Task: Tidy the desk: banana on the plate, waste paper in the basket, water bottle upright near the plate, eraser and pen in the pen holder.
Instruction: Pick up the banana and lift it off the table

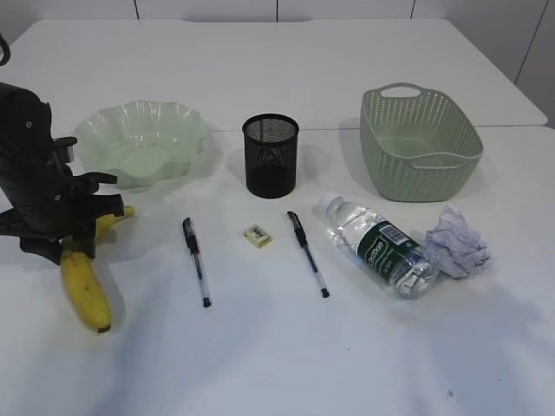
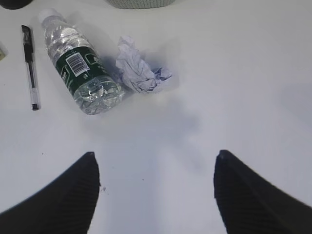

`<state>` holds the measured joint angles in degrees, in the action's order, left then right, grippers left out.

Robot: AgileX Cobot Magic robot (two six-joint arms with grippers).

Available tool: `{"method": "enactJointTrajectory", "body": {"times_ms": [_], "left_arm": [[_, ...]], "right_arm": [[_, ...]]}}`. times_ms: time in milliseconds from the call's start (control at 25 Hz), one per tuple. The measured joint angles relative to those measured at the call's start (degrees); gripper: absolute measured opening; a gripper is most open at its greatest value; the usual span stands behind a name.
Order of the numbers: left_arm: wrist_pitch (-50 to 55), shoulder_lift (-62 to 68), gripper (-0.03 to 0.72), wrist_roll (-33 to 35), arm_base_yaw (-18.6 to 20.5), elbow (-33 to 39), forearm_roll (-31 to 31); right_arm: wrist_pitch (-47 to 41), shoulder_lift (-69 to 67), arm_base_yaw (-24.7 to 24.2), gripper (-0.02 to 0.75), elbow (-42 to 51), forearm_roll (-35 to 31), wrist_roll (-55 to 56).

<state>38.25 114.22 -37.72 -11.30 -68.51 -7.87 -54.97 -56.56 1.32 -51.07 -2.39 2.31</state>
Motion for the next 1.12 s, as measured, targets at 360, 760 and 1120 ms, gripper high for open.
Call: {"method": "enactJointTrajectory", "body": {"times_ms": [360,760,1120], "left_arm": [[4.48,0.0,0.272,0.83,0.0,-0.34,-0.58],[9.24,-3.67,0.272,5.37,0.0,-0.35,-0.7],[6.21,-10.38,0.272,5.58,0.0,-2.16,7.36]], "right_arm": [[0.0,0.0,0.0,0.543,0.0,0.0,0.0],[0.34,0.0,0.0,0.543,0.0,0.0,0.0],[1.0,0.0,0.0,0.543,0.0,0.0,0.0]]}}
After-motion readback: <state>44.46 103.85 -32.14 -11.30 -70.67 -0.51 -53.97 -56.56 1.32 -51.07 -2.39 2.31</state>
